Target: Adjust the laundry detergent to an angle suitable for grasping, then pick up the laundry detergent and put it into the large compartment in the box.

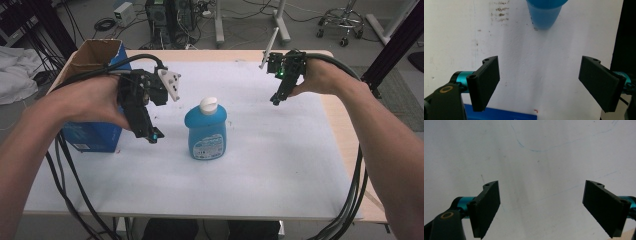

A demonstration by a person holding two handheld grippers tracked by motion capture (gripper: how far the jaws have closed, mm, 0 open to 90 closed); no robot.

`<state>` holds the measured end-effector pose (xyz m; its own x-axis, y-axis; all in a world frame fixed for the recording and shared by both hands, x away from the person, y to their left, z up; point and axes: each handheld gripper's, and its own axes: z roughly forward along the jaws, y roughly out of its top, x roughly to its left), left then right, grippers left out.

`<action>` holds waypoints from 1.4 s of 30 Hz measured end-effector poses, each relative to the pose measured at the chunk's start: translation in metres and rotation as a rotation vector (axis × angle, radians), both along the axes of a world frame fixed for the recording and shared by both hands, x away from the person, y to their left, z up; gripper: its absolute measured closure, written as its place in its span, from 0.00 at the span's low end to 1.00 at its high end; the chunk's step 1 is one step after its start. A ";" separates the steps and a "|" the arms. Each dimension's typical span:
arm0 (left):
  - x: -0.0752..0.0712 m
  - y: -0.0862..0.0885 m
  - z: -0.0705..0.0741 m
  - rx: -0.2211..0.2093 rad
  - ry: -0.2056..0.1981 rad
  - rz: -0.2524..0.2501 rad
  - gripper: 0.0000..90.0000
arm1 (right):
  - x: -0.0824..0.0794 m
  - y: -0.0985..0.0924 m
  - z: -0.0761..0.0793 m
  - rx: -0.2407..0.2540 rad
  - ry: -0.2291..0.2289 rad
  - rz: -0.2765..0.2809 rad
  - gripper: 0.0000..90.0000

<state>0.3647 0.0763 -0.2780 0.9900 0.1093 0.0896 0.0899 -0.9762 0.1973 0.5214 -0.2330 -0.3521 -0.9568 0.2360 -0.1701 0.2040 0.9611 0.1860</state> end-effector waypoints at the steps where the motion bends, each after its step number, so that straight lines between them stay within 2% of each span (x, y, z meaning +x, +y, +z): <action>1: 0.000 0.001 0.000 -0.002 0.000 0.000 0.19 | 0.000 0.000 0.000 0.001 0.002 -0.006 0.15; 9: 0.000 0.001 0.000 -0.002 0.000 0.002 0.19 | 0.001 -0.001 -0.001 -0.009 0.002 -0.006 0.15; 14: -0.001 -0.001 0.000 -0.007 0.001 0.009 0.19 | -0.001 -0.002 0.001 0.002 -0.002 -0.002 0.15; 25: -0.001 -0.004 -0.002 -0.035 0.012 0.026 0.19 | -0.002 -0.005 0.003 0.003 -0.004 -0.006 0.15; 28: -0.002 -0.005 -0.004 -0.059 0.018 0.030 0.19 | -0.004 -0.004 0.002 -0.011 -0.002 -0.005 0.15; 30: -0.002 -0.005 -0.006 -0.091 0.019 0.045 0.19 | -0.004 -0.004 0.002 -0.009 -0.003 -0.006 0.15; 42: -0.002 -0.014 -0.007 -0.155 0.008 0.096 0.19 | -0.005 -0.003 0.004 -0.012 -0.013 -0.003 0.15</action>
